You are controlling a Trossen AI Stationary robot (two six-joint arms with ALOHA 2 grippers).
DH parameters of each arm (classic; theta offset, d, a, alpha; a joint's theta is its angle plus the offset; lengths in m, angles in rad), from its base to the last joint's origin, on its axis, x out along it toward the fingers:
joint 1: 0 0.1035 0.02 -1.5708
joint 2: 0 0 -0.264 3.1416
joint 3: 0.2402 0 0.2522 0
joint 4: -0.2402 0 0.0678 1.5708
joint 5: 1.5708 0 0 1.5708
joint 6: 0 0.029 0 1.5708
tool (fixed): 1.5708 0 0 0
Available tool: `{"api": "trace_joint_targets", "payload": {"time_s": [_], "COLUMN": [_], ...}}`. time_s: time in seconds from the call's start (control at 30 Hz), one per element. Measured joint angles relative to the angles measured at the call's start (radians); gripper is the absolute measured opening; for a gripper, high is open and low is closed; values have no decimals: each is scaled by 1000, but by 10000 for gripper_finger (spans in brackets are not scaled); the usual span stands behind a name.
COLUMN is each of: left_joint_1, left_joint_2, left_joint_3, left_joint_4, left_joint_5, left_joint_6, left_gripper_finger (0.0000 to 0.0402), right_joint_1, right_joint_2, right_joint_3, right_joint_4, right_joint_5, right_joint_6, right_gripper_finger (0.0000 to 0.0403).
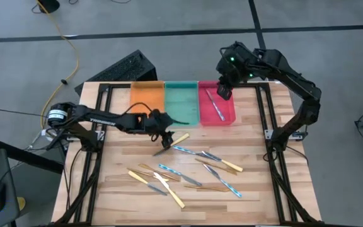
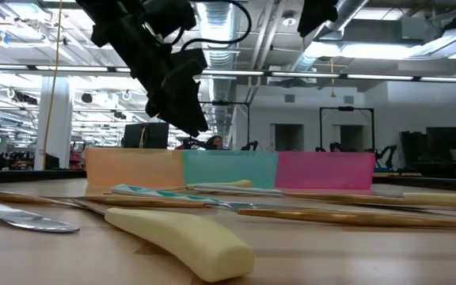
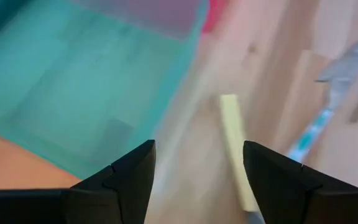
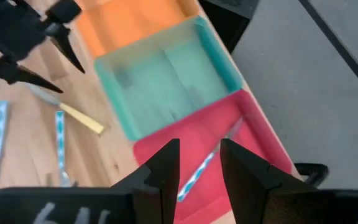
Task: Sort silverware by color (type)
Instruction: Put the yellow table knife into the blue bin
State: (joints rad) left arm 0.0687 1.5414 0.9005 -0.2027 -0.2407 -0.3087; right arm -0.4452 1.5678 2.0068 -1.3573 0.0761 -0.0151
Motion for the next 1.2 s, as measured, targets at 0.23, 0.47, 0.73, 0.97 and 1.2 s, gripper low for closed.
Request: {"api": "trace_joint_targets", "payload": {"time_s": [0.23,0.47,0.73,0.97,1.2], "left_joint_1": [-69,-64,-43,-50,-56], "left_joint_2": [8,101,179,234,255], "left_joint_3": [0,-1,0,0,0], "left_joint_4": [54,120,177,194,205], "left_joint_5": [-50,13,61,54,7], "left_joint_6": [-1,48,73,86,93], "left_gripper_finger": [225,225,225,225,225], "right_joint_1": [81,157,201,228,262], "right_joint_2": [-45,-45,-45,-45,-45], "right_joint_3": [0,0,0,0,0], "right_joint_4": [-35,-56,-69,-71,-70], "right_joint_5": [1,1,12,60,60], "right_joint_6": [76,78,93,106,147], "right_gripper_finger": [138,138,138,138,138]}}
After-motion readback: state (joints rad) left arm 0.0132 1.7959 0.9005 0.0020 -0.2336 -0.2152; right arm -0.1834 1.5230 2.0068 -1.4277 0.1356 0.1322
